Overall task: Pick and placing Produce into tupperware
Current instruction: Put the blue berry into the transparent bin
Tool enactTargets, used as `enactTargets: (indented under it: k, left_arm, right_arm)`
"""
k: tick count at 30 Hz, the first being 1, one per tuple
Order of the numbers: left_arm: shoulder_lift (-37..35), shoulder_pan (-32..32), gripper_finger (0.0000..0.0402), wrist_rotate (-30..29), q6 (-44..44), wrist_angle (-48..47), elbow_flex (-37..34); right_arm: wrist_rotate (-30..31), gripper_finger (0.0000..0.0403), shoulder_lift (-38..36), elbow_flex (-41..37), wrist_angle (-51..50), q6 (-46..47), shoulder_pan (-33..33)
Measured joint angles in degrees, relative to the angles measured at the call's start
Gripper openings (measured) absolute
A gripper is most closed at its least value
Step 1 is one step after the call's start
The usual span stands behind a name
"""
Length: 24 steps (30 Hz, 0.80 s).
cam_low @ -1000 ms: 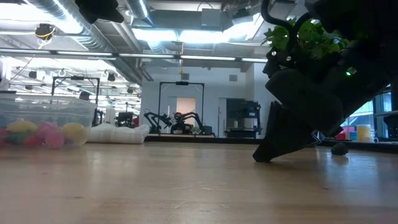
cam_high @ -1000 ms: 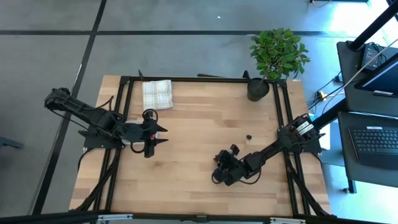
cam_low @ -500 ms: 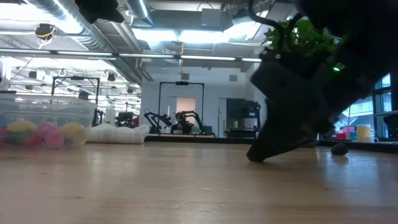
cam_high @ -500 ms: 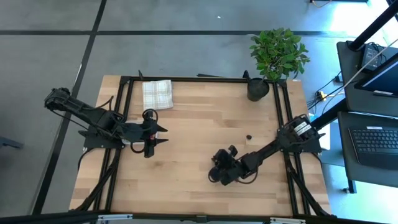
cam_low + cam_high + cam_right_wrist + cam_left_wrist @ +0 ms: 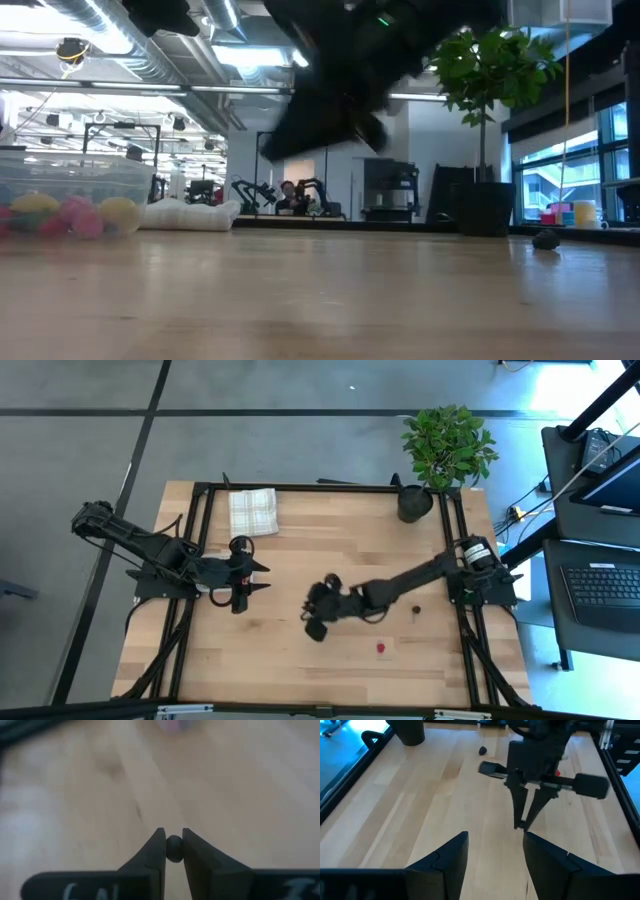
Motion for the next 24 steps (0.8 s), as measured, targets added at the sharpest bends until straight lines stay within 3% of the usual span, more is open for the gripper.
enactTargets:
  k: [6,14,19,24]
  left_arm:
    - [0.0,-1.3,0.0182,0.3,2.9,5.4,0.0]
    - [-3.4,-4.8,0.0182,-0.6,10.2,8.0,1.0]
    - [-7.1,-6.4,0.0182,-2.7,15.2,4.7,1.2]
    - [-8.2,-7.3,0.0182,-3.5,24.1,1.7,1.2]
  right_arm:
    - [-3.9,0.0051,-0.1,7.3,0.6,-12.7,-4.9]
    - [-9.3,0.0051,-0.2,13.6,0.4,-20.2,-8.2]
    - [-13.5,0.0051,-0.2,17.6,0.3,-19.9,-9.0]
    - [-20.5,0.0051,-0.3,21.1,0.3,-13.1,-9.9]
